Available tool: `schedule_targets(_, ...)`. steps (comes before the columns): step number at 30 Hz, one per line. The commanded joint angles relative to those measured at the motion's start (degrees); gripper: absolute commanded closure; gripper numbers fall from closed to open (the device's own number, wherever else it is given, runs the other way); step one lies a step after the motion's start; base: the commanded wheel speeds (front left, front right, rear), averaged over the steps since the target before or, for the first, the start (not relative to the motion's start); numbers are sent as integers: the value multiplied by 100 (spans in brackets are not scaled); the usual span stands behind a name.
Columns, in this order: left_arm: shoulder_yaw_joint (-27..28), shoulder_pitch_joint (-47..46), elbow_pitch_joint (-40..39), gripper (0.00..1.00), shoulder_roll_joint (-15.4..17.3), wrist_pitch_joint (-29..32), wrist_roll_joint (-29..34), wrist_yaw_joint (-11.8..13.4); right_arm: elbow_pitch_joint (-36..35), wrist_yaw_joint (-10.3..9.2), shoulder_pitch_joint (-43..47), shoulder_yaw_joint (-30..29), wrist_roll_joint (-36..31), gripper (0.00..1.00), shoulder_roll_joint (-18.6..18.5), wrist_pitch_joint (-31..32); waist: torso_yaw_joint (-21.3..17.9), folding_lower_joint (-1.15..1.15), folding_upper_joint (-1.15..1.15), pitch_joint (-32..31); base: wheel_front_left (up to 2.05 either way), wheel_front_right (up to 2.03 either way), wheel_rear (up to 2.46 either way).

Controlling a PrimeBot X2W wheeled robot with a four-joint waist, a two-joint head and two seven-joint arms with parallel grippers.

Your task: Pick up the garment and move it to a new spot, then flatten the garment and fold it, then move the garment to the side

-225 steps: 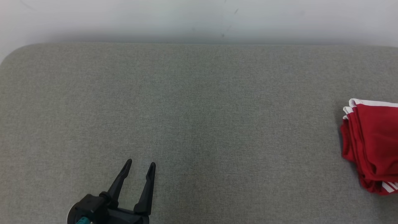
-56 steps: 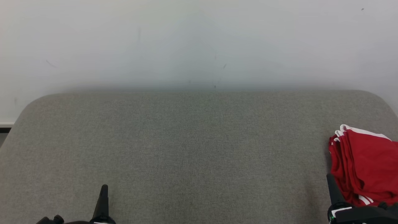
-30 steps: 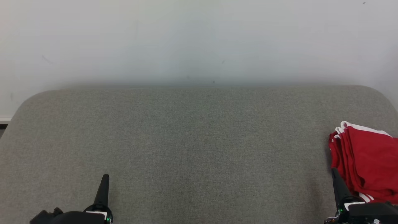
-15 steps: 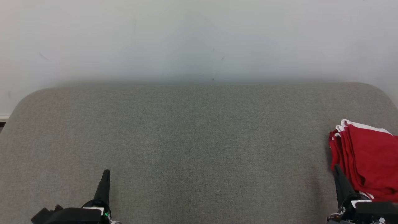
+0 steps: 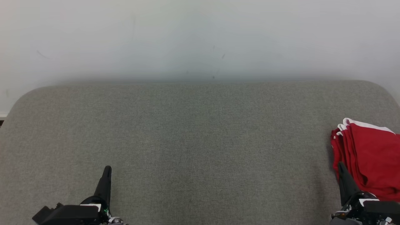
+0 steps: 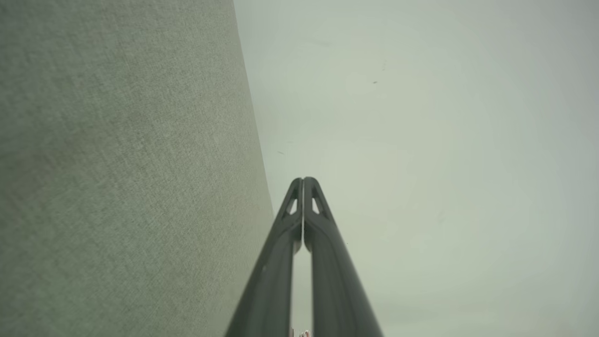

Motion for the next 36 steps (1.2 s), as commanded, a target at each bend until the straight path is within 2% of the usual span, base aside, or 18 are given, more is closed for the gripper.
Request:
schedule_targets(1,17,-55,4,100,-11,42,-111,-14,-31,6,-53,-26,130,100,-9,40,-2,-1,0,8,0,0,0)
schedule_targets(36,16,-74,2,100,-10,40,-155,-14,-31,6,-56,-31,155,100,-8,44,-4,-1,0,18,0,0,0)
